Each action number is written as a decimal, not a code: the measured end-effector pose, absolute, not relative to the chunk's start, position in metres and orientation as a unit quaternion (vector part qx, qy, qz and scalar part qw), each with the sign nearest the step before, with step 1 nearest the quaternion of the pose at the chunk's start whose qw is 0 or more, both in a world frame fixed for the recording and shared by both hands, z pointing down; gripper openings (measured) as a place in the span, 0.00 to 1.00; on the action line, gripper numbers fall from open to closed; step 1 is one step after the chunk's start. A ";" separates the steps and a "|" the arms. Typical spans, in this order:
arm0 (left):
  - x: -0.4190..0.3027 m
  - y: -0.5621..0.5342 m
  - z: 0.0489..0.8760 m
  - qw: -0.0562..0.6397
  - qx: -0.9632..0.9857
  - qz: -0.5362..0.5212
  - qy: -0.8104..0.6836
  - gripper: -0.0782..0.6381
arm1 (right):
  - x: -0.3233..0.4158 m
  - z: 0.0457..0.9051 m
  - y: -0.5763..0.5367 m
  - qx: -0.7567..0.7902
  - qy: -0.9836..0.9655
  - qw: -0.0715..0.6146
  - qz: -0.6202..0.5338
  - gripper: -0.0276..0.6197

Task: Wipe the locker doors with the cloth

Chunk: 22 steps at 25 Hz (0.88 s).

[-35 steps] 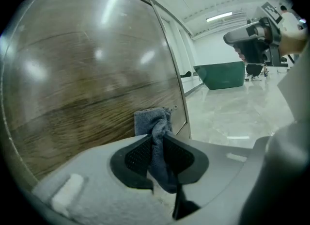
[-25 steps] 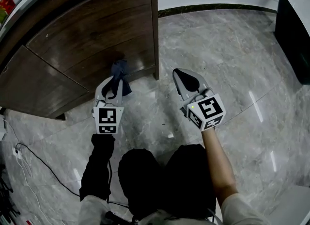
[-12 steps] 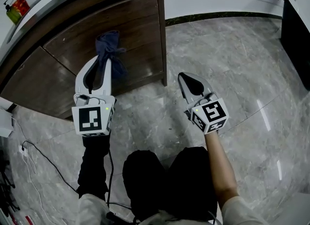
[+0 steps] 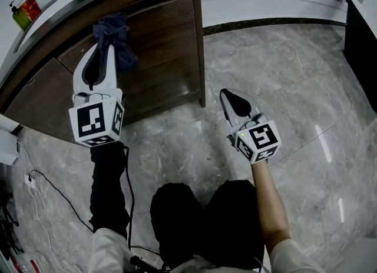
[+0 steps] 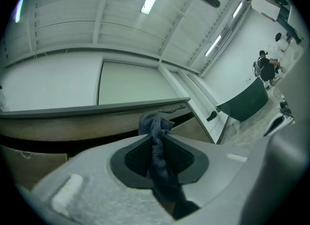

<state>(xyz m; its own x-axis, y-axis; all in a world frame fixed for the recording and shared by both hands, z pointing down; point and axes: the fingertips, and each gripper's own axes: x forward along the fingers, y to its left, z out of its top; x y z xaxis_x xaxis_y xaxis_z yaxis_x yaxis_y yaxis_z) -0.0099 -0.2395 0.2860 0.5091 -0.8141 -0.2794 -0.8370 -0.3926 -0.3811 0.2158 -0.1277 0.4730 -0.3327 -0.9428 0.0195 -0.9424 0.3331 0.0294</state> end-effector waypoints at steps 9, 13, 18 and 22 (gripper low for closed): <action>-0.028 -0.273 0.350 0.195 -0.828 -0.010 0.526 0.21 | 0.213 0.478 -0.127 0.576 -0.817 0.020 -0.006 0.05; -0.031 -0.273 0.367 0.186 -0.829 -0.008 0.527 0.21 | 0.210 0.481 -0.128 0.575 -0.818 0.025 -0.004 0.05; -0.036 -0.273 0.396 0.170 -0.830 -0.018 0.530 0.21 | 0.206 0.484 -0.128 0.571 -0.820 0.028 -0.003 0.05; -0.042 -0.273 0.427 0.152 -0.830 -0.032 0.536 0.21 | 0.205 0.488 -0.127 0.571 -0.820 0.032 -0.002 0.05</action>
<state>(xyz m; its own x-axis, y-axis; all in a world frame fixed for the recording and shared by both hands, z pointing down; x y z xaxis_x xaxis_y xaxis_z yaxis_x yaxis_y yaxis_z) -0.0421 -0.2731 0.4266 0.4230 -0.8994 -0.1104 -0.8803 -0.3789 -0.2855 0.2050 -0.1273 0.4879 -0.3455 -0.9370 0.0510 -0.9368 0.3476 0.0394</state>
